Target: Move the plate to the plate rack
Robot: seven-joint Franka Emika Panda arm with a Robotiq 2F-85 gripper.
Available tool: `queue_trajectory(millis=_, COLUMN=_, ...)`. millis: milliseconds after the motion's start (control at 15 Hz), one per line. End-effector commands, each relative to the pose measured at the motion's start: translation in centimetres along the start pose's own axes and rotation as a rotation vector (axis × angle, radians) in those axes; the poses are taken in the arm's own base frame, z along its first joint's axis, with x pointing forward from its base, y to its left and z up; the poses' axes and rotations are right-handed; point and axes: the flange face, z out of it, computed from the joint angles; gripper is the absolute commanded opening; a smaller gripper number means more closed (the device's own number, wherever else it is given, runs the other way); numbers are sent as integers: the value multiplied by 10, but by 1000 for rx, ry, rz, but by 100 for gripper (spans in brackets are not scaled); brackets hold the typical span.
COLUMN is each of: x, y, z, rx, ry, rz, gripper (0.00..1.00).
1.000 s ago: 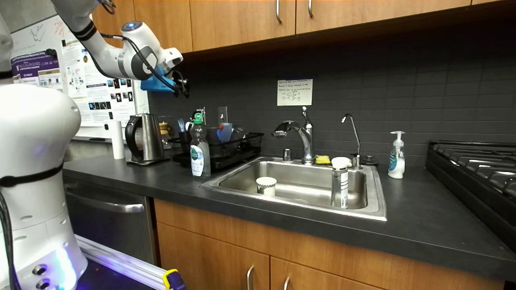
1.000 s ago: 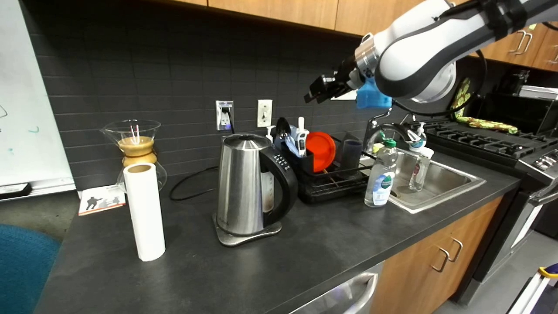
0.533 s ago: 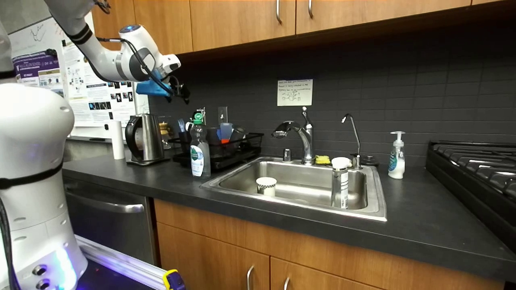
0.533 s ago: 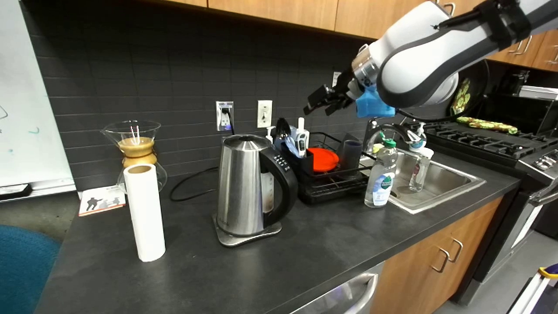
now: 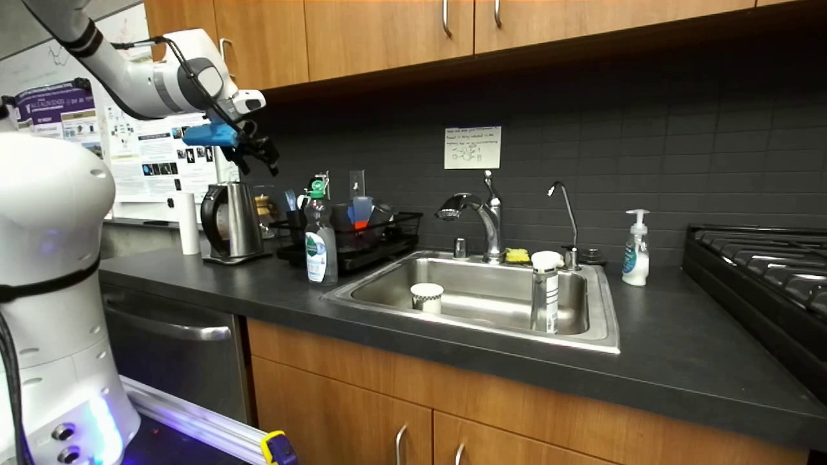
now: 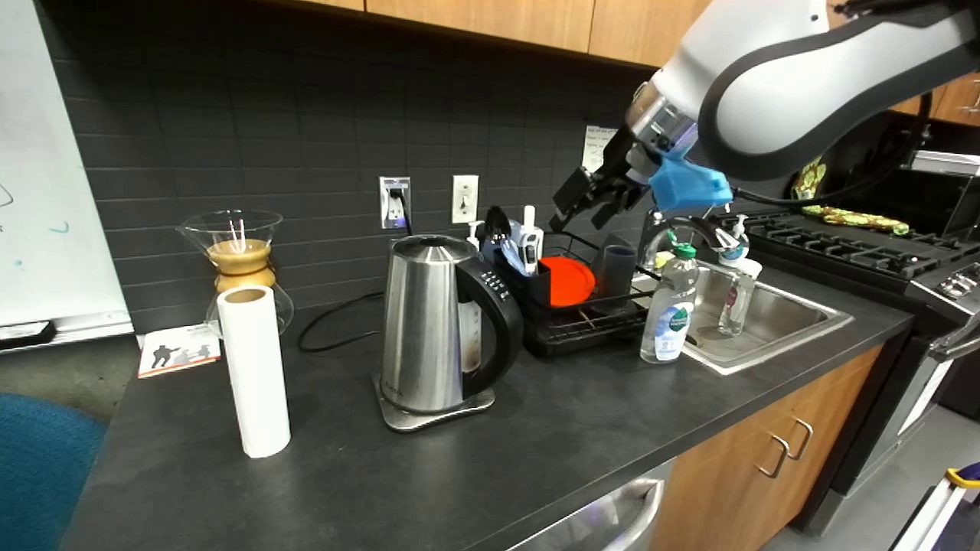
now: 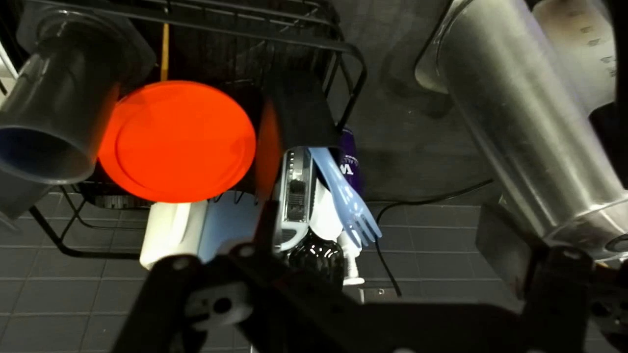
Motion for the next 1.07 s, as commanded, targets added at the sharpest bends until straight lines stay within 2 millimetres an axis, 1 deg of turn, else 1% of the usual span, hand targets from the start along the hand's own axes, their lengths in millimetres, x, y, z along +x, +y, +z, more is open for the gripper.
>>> queue_trajectory(millis=0, x=-12, y=-7, z=-16, rx=-17, ry=-32, rz=29, gripper=100)
queue_trajectory(millis=200, x=-23, y=-14, z=-20, rx=-21, ry=-76, rz=21, gripper=100)
queue_trajectory(millis=533, x=-51, y=-29, z=-30, rx=-12, ry=-184, rz=-24, gripper=100)
queue_trajectory(millis=733, x=-70, y=-30, z=-38, rx=-16, ry=-227, rz=-42, gripper=100)
queue_trajectory(millis=1000, x=-94, y=-22, z=-50, rx=-25, ry=-266, rz=-41, gripper=100)
